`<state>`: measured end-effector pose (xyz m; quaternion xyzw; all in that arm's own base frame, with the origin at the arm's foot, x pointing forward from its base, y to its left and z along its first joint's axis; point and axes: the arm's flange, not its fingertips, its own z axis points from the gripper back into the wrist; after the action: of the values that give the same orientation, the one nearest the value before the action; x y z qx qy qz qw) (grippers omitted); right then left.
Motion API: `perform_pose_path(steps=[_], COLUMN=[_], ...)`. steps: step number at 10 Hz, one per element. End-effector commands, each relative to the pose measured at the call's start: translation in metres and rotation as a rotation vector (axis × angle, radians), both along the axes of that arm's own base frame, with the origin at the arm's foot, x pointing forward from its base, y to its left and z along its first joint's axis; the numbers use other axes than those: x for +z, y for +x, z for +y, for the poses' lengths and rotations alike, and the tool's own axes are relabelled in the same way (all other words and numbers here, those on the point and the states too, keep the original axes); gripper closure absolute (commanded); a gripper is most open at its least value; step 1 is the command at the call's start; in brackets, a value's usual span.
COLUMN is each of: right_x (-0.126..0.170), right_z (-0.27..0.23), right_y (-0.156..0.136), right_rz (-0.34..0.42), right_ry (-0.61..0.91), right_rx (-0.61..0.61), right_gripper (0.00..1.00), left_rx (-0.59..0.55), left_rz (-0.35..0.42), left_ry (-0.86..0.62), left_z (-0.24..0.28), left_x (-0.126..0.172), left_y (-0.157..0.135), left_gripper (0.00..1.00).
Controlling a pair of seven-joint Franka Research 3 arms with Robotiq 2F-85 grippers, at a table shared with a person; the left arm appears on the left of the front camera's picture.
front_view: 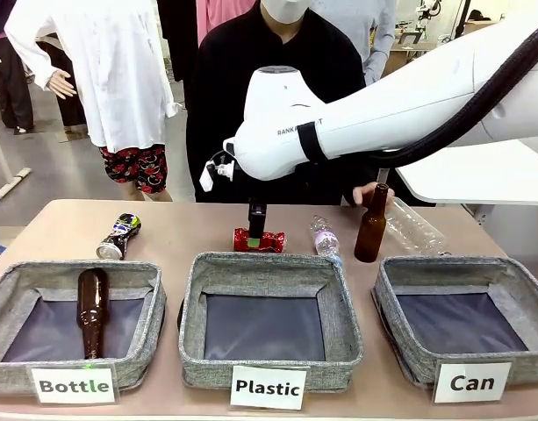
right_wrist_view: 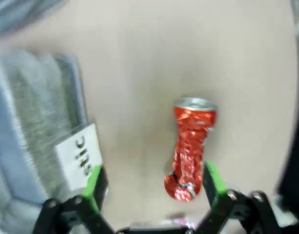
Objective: Sort the can waste into the basket.
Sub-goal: Pick up the can waste from the table and place it in the right Fabric basket.
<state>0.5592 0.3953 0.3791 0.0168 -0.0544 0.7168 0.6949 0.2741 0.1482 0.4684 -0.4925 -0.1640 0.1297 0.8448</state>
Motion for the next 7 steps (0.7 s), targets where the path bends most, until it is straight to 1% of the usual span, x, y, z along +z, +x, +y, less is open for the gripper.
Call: perform_pose_path(steps=[1,2,3,4,5,6,7], right_x=[0.012,0.035,0.083,0.116,0.136,0.146,0.145], right_z=[-0.004,-0.008,-0.017,-0.023,-0.029,-0.030,-0.026], right_y=[0.001,-0.018,-0.065,-0.103,-0.134,-0.163,-0.189], right_rz=[0.020,0.027,-0.060,-0.102,-0.078,-0.042,-0.023], right_ry=[-0.046,-0.075,-0.072,-0.022,0.044,0.102,0.123], right_rx=[0.173,0.084,0.090,0.138,0.164,0.224,0.337], right_gripper=[0.00,0.00,0.00,0.00,0.00,0.00,0.00], left_rx=[0.014,0.014,0.014,0.014,0.014,0.014,0.014], left_rz=[-0.002,-0.002,-0.002,-0.002,-0.002,-0.002,-0.002], left_ry=[-0.011,-0.011,-0.011,-0.011,-0.011,-0.011,-0.011], left_z=[-0.002,-0.002,-0.002,-0.002,-0.002,-0.002,-0.002], left_x=[0.001,0.001,0.001,0.001,0.001,0.001,0.001], left_y=[0.001,0.001,0.001,0.001,0.001,0.001,0.001], left_gripper=[0.00,0.00,0.00,0.00,0.00,0.00,0.00])
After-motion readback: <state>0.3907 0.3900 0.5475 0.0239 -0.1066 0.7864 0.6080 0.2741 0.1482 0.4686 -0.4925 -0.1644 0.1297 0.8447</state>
